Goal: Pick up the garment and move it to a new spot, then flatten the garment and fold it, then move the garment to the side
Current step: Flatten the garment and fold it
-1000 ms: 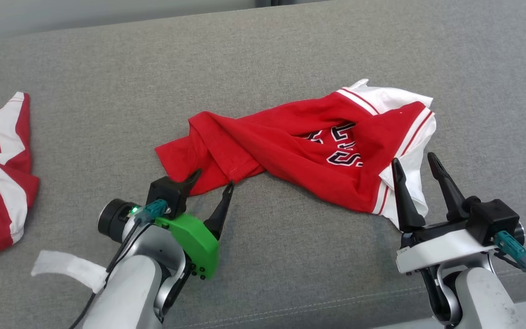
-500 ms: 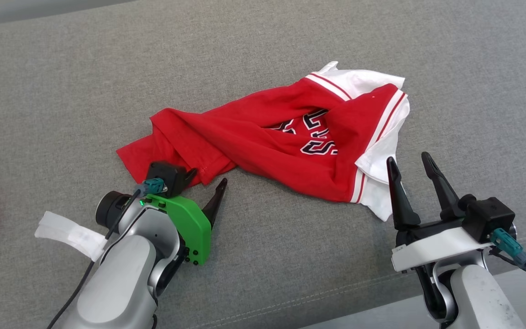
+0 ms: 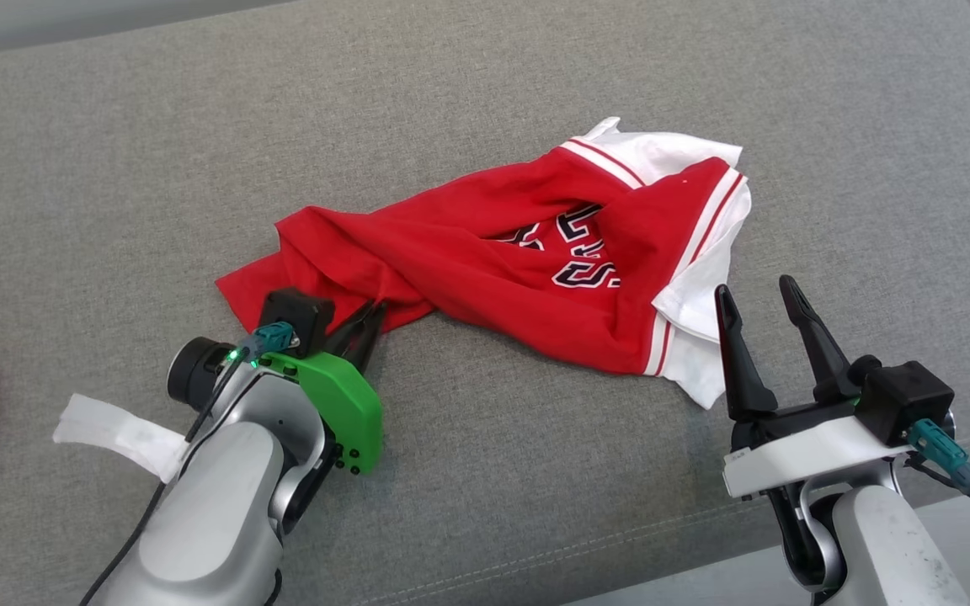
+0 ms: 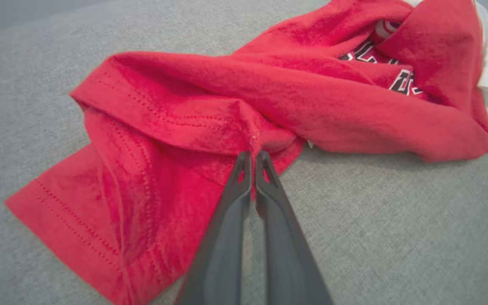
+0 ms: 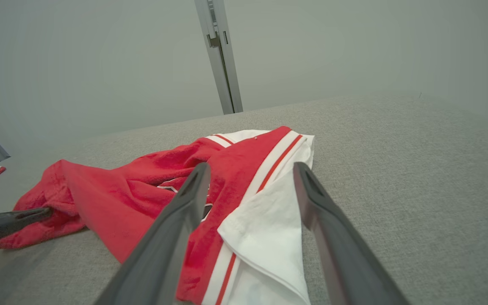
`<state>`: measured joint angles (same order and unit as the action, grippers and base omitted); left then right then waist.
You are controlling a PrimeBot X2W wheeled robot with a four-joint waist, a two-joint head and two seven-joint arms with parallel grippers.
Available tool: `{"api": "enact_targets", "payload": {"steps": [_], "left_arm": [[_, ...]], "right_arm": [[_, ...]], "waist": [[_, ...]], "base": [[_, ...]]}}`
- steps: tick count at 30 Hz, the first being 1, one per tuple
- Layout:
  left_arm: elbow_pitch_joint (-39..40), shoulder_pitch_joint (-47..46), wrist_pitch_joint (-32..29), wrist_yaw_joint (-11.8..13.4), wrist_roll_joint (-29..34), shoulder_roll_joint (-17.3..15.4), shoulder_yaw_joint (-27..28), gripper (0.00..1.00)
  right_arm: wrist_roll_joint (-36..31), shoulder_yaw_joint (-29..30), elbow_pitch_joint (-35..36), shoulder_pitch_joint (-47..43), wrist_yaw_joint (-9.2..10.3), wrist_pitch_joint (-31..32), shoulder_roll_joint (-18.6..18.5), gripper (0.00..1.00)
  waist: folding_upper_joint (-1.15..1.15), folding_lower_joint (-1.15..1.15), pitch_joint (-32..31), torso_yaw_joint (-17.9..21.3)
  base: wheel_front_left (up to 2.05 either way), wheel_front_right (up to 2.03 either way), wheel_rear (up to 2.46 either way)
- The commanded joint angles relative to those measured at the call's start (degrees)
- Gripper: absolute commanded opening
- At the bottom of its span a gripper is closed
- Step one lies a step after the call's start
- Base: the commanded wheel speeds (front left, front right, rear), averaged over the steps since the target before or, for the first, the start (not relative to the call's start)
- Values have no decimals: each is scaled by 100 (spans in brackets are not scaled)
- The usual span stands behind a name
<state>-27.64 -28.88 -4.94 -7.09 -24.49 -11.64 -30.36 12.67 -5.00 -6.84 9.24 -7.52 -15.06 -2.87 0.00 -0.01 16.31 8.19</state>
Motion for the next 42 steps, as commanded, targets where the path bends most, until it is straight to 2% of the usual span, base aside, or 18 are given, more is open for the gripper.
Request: {"api": "enact_targets", "payload": {"steps": [1,7,14,17,23,27,28,29,30,31,42], "left_arm": [[100,-99,80,60,49,-64,29,0],[981,253,162,356,115,-405,206,0],[2245,1135,-248,764,40,-1018,435,0],[2653,1544,-411,924,-116,-1135,541,0],[3023,2218,-495,1157,-434,-1116,657,0],[2913,2436,-396,1152,-642,-1018,704,0],[2846,2447,-363,1135,-645,-1004,704,14],[2776,2447,-317,1120,-669,-985,710,46],[2776,2447,-317,1120,-669,-985,710,46],[2708,2446,-300,1107,-709,-951,704,100],[2458,2245,700,1295,-761,-677,1107,100]], "right_arm": [[-25,23,22,4,7,-31,-10,100],[9,128,30,-92,7,-30,-11,100],[-51,235,35,-77,6,-30,-11,100],[-91,261,37,-32,6,-30,-11,100],[-130,298,13,23,6,-30,-10,100],[-144,323,-15,24,6,-30,-11,100],[-148,335,-26,23,6,-30,-11,100],[-153,340,-34,21,6,-30,-12,100],[-153,340,-34,21,6,-30,-12,100],[-169,341,-45,23,7,-30,-10,100],[-327,464,-52,-132,6,28,-11,100]], "waist": [[0,1,-2,-4],[0,1,-39,-96],[0,1,-20,-326],[0,1,-14,-416],[0,1,-6,-550],[0,1,-28,-626],[0,1,-42,-643],[0,1,-54,-655],[0,1,-54,-655],[0,1,-76,-663],[0,1,-390,-783]], "base": [[0,0,0],[0,0,0],[0,0,0],[0,0,0],[0,0,0],[0,0,0],[0,0,0],[0,0,0],[0,0,0],[0,0,0],[0,0,0]]}}
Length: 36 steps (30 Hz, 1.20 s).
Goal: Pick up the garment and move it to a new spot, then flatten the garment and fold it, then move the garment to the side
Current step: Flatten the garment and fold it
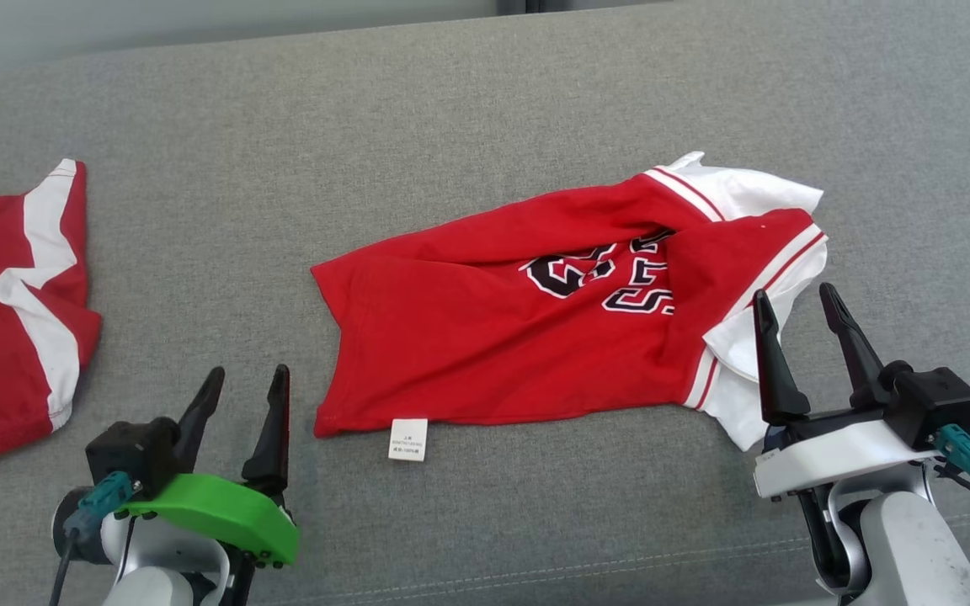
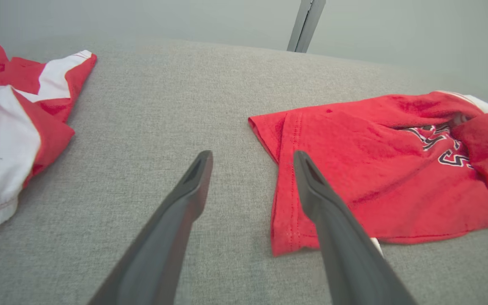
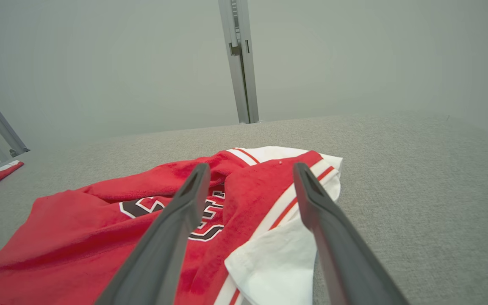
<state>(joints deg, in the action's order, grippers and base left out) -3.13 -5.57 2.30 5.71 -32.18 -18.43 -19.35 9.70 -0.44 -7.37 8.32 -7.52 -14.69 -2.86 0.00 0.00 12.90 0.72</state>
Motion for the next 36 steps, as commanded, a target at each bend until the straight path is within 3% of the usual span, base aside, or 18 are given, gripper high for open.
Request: {"api": "enact_targets", "payload": {"steps": [1,11,18,23,27,36], "left_arm": [[15,-122,88,18,21,26,39,100],[-54,-345,1151,254,303,349,369,100],[40,-145,1275,549,1013,388,340,100],[27,-127,1287,482,1144,397,291,100],[-4,-158,1181,433,1247,364,145,100],[8,-114,119,140,1017,426,-382,100]], "right_arm": [[-46,19,-1,-59,6,11,-12,100],[-92,-95,-99,-227,6,130,-11,100],[-100,-145,-91,-371,7,222,-13,100],[-194,-141,-54,-354,7,290,-12,100],[-345,-129,-4,-325,7,419,-12,100],[-923,-74,60,-288,7,1080,-12,100]], "waist": [[0,0,-84,-47],[0,0,-318,-8],[0,0,-306,12],[0,0,-263,-26],[0,0,-215,-70],[0,0,52,-158]], "base": [[0,0,0],[0,0,0],[0,0,0],[0,0,0],[0,0,0],[0,0,0]]}}
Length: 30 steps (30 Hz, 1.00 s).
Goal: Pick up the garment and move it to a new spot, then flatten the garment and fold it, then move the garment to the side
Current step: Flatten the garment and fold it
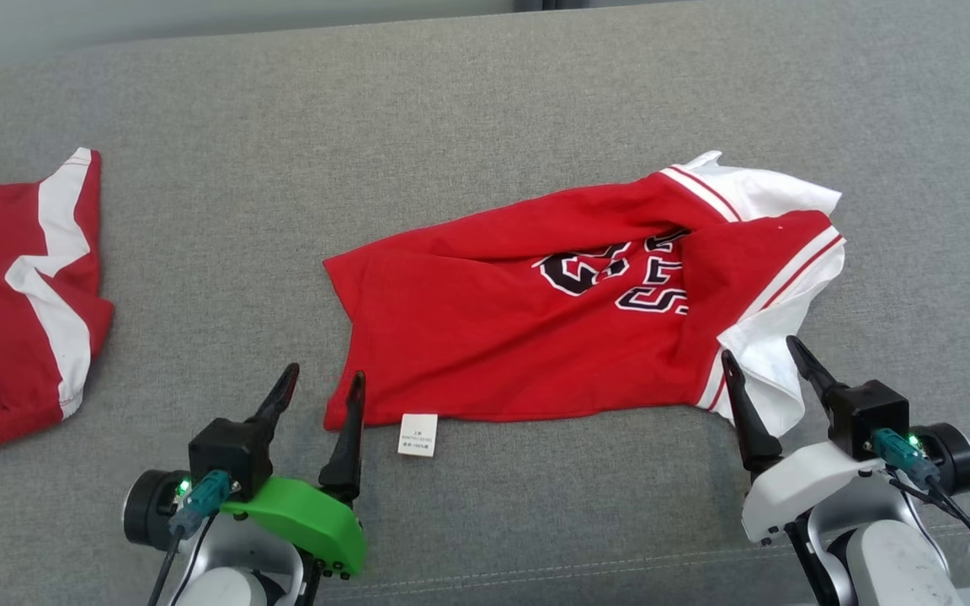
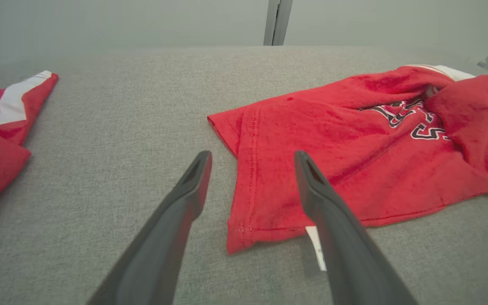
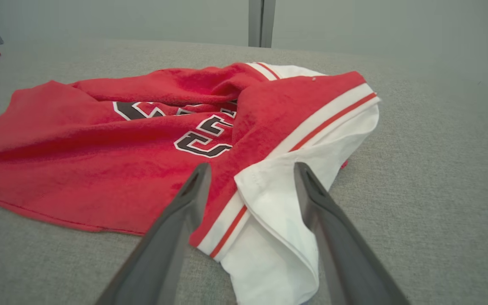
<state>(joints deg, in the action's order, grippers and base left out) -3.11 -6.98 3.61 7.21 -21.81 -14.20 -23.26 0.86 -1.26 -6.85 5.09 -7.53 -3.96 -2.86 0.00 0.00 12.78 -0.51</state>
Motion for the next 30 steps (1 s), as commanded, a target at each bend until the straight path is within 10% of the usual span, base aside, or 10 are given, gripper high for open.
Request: {"api": "enact_targets", "payload": {"steps": [1,27,30], "left_arm": [[-10,46,-133,-30,-76,13,-26,100],[-979,-283,-1029,-438,-912,170,-137,100],[-1041,-301,-1007,-464,-946,175,-150,67]], "right_arm": [[-86,0,12,41,8,51,-12,100],[-793,436,-760,663,8,117,-35,100],[-761,532,-774,662,8,53,-32,100]], "waist": [[0,0,93,-45],[0,0,632,-91],[0,0,632,-66]], "base": [[0,0,0],[0,0,0],[0,0,0]]}}
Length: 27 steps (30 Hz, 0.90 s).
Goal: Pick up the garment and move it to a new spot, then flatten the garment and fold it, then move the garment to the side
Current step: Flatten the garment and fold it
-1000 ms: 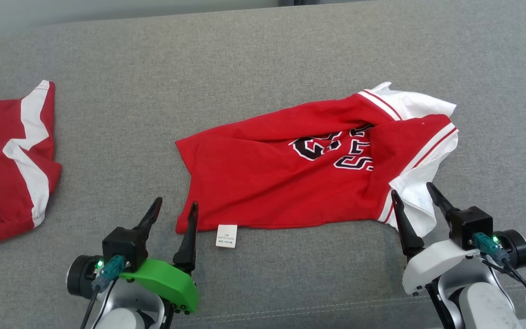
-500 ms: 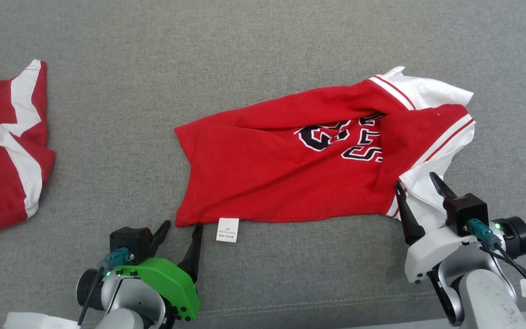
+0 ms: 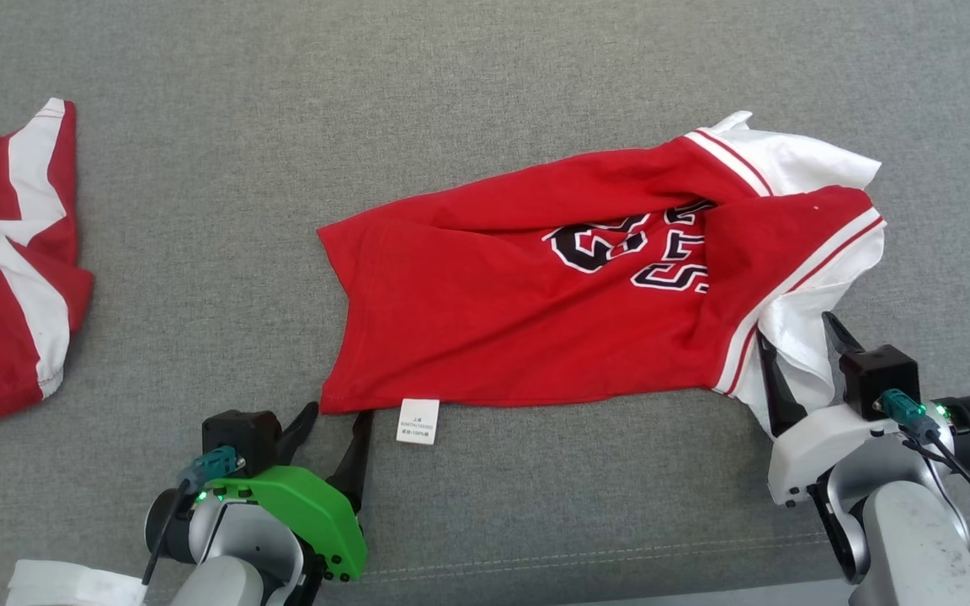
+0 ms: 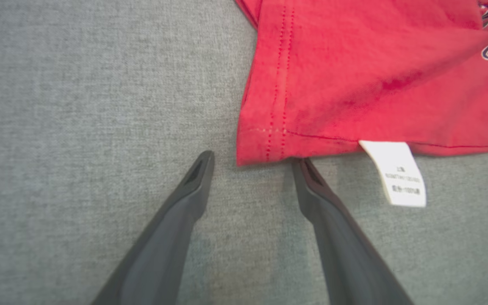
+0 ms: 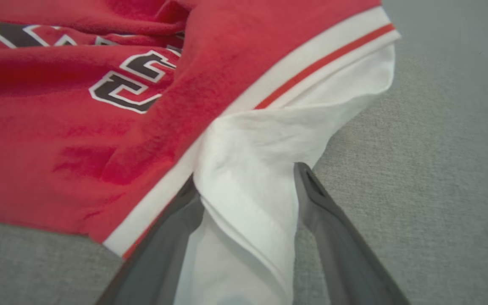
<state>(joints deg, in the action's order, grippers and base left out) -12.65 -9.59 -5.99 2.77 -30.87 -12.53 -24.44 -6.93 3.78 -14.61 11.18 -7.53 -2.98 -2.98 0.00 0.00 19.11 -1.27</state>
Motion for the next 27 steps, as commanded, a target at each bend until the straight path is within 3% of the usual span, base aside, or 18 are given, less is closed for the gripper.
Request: {"api": "enact_targets", "payload": {"steps": [1,3,4,6,7,8,9,10,11,17,27], "left_arm": [[-99,-41,-29,-38,-47,11,-37,48],[-113,-40,-8,-52,-54,5,-42,25],[-117,-41,6,-64,-56,1,-50,5],[-125,-43,6,-76,-65,-9,-61,0],[-125,-56,17,-72,-58,-15,-63,0],[-126,-74,38,-63,-42,-20,-60,0],[-126,-74,38,-63,-42,-20,-60,0],[-127,-89,45,-56,-33,-25,-61,0],[-113,-106,77,-61,-37,-22,-52,0],[34,-170,266,-54,10,-46,-11,0],[952,-81,403,151,122,-326,169,0]], "right_arm": [[48,58,17,37,8,-65,-18,100],[89,100,48,-8,8,-94,-12,100],[115,131,63,-35,8,-101,-14,100],[152,132,81,-67,8,-108,-5,100],[172,138,91,-76,8,-110,-6,65],[187,133,100,-77,8,-122,-5,43],[187,133,100,-77,8,-122,-5,43],[246,114,87,-78,8,-112,-3,6],[267,105,89,-74,8,-127,-2,0],[580,185,284,-155,8,-262,-4,0],[1200,458,1291,-228,8,-435,0,0]], "waist": [[0,0,-1,19],[0,0,1,41],[0,0,1,52],[0,0,3,76],[0,0,7,85],[0,0,12,91],[0,0,12,91],[0,0,18,96],[0,0,23,101],[0,0,46,96],[0,0,-6,147]], "base": [[0,0,0],[0,0,0],[0,0,0],[0,0,0],[0,0,0],[0,0,0],[0,0,0],[0,0,0],[0,0,0],[0,0,0],[0,0,0]]}}
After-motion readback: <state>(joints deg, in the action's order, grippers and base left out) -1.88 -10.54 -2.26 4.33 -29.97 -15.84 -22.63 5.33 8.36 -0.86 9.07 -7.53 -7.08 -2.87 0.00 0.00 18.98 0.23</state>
